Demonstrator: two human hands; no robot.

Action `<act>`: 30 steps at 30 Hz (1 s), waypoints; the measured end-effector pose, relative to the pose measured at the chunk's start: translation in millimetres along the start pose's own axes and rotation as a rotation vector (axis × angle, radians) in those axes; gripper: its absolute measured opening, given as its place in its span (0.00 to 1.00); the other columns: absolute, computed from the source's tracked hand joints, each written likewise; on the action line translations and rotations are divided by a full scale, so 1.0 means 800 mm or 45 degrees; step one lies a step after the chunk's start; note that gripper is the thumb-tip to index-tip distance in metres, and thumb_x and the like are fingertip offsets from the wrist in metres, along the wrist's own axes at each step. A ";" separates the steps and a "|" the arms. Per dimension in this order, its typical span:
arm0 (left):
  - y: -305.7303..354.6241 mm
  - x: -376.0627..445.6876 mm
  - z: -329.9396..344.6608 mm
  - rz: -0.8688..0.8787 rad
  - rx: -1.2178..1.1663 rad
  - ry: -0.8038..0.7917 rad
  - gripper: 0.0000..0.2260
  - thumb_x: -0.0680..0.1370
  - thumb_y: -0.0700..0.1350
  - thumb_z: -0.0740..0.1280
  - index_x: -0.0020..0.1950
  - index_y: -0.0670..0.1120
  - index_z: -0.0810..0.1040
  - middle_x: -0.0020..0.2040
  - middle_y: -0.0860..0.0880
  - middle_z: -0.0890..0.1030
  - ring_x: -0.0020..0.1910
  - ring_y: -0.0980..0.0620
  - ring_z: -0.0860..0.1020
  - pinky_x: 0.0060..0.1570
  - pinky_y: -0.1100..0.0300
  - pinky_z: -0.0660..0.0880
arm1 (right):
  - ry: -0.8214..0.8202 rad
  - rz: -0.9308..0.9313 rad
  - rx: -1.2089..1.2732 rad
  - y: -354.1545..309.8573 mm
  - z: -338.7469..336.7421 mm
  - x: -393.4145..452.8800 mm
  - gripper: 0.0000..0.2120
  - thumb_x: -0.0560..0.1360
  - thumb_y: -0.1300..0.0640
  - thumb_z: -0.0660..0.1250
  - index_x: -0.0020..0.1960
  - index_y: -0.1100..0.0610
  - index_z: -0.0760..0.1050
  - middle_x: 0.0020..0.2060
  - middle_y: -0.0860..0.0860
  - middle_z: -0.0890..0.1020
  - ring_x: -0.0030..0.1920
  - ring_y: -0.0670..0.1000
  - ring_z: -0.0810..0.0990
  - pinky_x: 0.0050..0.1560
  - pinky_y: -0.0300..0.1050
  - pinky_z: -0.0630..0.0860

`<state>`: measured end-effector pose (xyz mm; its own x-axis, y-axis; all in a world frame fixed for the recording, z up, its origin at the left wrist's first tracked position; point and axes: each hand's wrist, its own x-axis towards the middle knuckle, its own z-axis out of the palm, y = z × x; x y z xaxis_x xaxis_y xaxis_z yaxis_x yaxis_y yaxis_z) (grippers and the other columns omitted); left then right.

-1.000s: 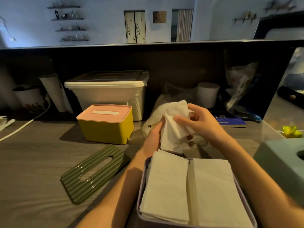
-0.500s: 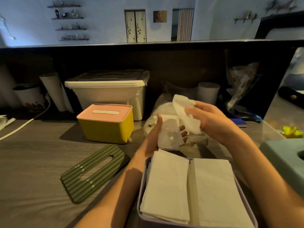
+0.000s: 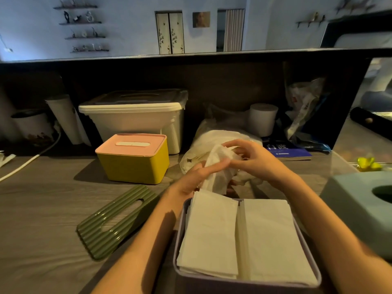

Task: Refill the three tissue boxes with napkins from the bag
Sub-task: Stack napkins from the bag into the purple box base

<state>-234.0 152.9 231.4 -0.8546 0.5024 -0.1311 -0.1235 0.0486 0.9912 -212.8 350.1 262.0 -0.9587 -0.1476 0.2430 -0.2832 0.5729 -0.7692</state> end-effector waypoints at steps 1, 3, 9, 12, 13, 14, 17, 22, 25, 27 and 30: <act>-0.002 0.002 -0.004 0.038 0.070 0.068 0.32 0.71 0.59 0.76 0.71 0.51 0.73 0.60 0.47 0.81 0.59 0.48 0.81 0.50 0.58 0.81 | 0.042 -0.016 0.040 0.006 0.001 -0.003 0.18 0.77 0.50 0.74 0.65 0.48 0.78 0.58 0.44 0.81 0.57 0.43 0.80 0.45 0.33 0.79; -0.009 0.005 -0.009 0.196 0.171 0.207 0.22 0.74 0.46 0.77 0.66 0.48 0.75 0.56 0.48 0.81 0.56 0.49 0.81 0.42 0.65 0.79 | 0.100 -0.026 0.137 0.018 0.005 -0.013 0.14 0.78 0.52 0.72 0.62 0.52 0.79 0.55 0.46 0.83 0.54 0.43 0.82 0.48 0.34 0.80; -0.026 0.016 -0.011 0.350 0.517 0.351 0.22 0.74 0.43 0.77 0.66 0.46 0.77 0.58 0.49 0.81 0.58 0.51 0.79 0.48 0.66 0.76 | 0.200 -0.003 0.252 0.055 0.027 -0.039 0.15 0.79 0.56 0.71 0.65 0.51 0.76 0.58 0.45 0.82 0.59 0.45 0.82 0.58 0.46 0.82; -0.030 0.017 -0.003 0.341 0.494 0.371 0.17 0.76 0.49 0.75 0.63 0.48 0.76 0.55 0.50 0.80 0.54 0.53 0.79 0.46 0.65 0.75 | 0.179 -0.138 0.226 0.056 0.041 -0.047 0.27 0.77 0.64 0.71 0.72 0.50 0.69 0.65 0.43 0.77 0.63 0.41 0.78 0.62 0.42 0.79; -0.029 0.015 0.004 0.332 0.426 0.415 0.15 0.77 0.53 0.73 0.61 0.50 0.76 0.54 0.52 0.80 0.52 0.56 0.79 0.44 0.66 0.74 | 0.173 -0.183 0.164 0.055 0.044 -0.047 0.31 0.76 0.65 0.72 0.75 0.49 0.67 0.68 0.43 0.75 0.62 0.41 0.78 0.62 0.39 0.78; -0.028 0.015 0.011 0.324 0.352 0.472 0.14 0.78 0.55 0.71 0.59 0.51 0.77 0.52 0.54 0.79 0.50 0.58 0.77 0.42 0.66 0.73 | 0.172 -0.227 0.087 0.055 0.047 -0.046 0.34 0.76 0.65 0.72 0.77 0.49 0.64 0.70 0.44 0.73 0.59 0.42 0.79 0.60 0.37 0.78; -0.032 0.019 0.023 0.409 0.267 0.629 0.11 0.80 0.55 0.68 0.54 0.48 0.78 0.48 0.54 0.78 0.47 0.60 0.75 0.40 0.68 0.70 | 0.173 -0.352 -0.050 0.054 0.053 -0.043 0.36 0.75 0.66 0.72 0.78 0.49 0.63 0.72 0.49 0.72 0.59 0.45 0.78 0.63 0.36 0.74; -0.037 0.028 0.027 0.402 0.121 0.711 0.06 0.80 0.49 0.68 0.53 0.47 0.78 0.50 0.52 0.79 0.50 0.53 0.77 0.45 0.60 0.73 | 0.230 -0.323 -0.027 0.046 0.063 -0.043 0.35 0.76 0.74 0.64 0.78 0.50 0.63 0.70 0.51 0.72 0.65 0.30 0.70 0.65 0.25 0.65; -0.034 0.032 0.032 0.415 0.028 0.763 0.15 0.77 0.58 0.67 0.50 0.46 0.79 0.49 0.48 0.81 0.50 0.50 0.79 0.47 0.56 0.74 | 0.240 -0.353 0.000 0.044 0.066 -0.038 0.36 0.73 0.75 0.64 0.78 0.53 0.65 0.69 0.54 0.72 0.64 0.32 0.71 0.63 0.25 0.65; -0.035 0.035 0.035 0.452 0.047 0.794 0.13 0.80 0.55 0.67 0.48 0.46 0.79 0.48 0.47 0.82 0.50 0.49 0.80 0.49 0.54 0.76 | 0.220 -0.344 0.031 0.043 0.065 -0.038 0.37 0.72 0.74 0.67 0.77 0.52 0.65 0.67 0.53 0.71 0.57 0.39 0.75 0.55 0.29 0.73; -0.035 0.038 0.036 0.437 0.066 0.833 0.11 0.81 0.53 0.68 0.47 0.46 0.79 0.48 0.47 0.82 0.51 0.47 0.80 0.55 0.46 0.78 | 0.207 -0.294 -0.032 0.051 0.069 -0.034 0.37 0.72 0.69 0.71 0.77 0.50 0.65 0.68 0.53 0.69 0.63 0.45 0.72 0.62 0.25 0.66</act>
<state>-241.6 191.7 200.0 -0.9689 -0.1196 0.2168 0.2148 0.0299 0.9762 -199.8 332.7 191.4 -0.8517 -0.1462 0.5032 -0.4907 0.5593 -0.6681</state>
